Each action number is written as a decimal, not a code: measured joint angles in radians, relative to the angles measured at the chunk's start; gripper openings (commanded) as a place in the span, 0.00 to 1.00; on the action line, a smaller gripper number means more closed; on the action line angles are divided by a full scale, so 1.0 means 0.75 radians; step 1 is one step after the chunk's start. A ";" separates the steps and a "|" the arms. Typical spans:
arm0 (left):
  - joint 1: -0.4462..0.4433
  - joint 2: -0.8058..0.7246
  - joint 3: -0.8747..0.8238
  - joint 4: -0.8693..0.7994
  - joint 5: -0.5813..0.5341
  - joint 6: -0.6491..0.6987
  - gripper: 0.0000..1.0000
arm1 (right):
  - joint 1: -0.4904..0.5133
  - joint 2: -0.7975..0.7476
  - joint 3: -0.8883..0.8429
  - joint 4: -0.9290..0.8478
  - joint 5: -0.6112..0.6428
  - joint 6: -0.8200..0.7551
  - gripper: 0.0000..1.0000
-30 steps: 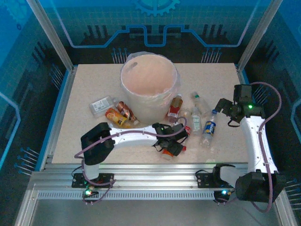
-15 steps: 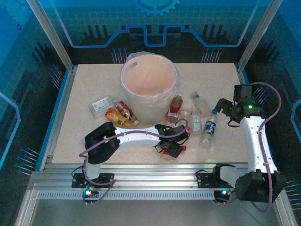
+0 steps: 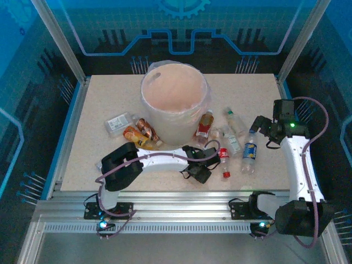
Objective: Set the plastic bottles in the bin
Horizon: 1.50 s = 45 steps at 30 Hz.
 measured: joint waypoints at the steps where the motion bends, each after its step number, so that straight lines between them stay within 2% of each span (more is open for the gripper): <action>1: 0.000 -0.001 0.000 0.000 -0.001 0.000 0.61 | 0.000 -0.001 -0.002 0.000 0.000 0.000 1.00; 6: 0.000 -0.019 0.000 -0.025 -0.016 0.000 0.58 | -0.004 -0.004 -0.033 0.016 0.001 0.005 1.00; 10: 0.000 -0.071 0.000 -0.044 -0.035 0.000 0.57 | -0.070 0.010 -0.106 0.052 -0.017 0.010 1.00; 17: 0.000 -0.184 0.021 -0.085 -0.053 0.005 0.52 | -0.271 0.066 -0.294 0.167 -0.203 0.003 1.00; 23: -0.004 -0.310 0.061 -0.108 -0.059 0.060 0.52 | -0.360 0.089 -0.414 0.255 -0.365 -0.024 1.00; 37: -0.015 -0.622 0.293 0.033 -0.041 0.348 0.52 | -0.384 0.200 -0.467 0.386 -0.529 -0.063 1.00; 41: 0.042 -0.651 0.390 0.121 -0.070 0.457 0.51 | -0.384 0.221 -0.467 0.403 -0.553 -0.068 1.00; 45: 0.191 -0.652 0.456 0.207 -0.095 0.526 0.51 | -0.384 0.234 -0.467 0.419 -0.567 -0.074 1.00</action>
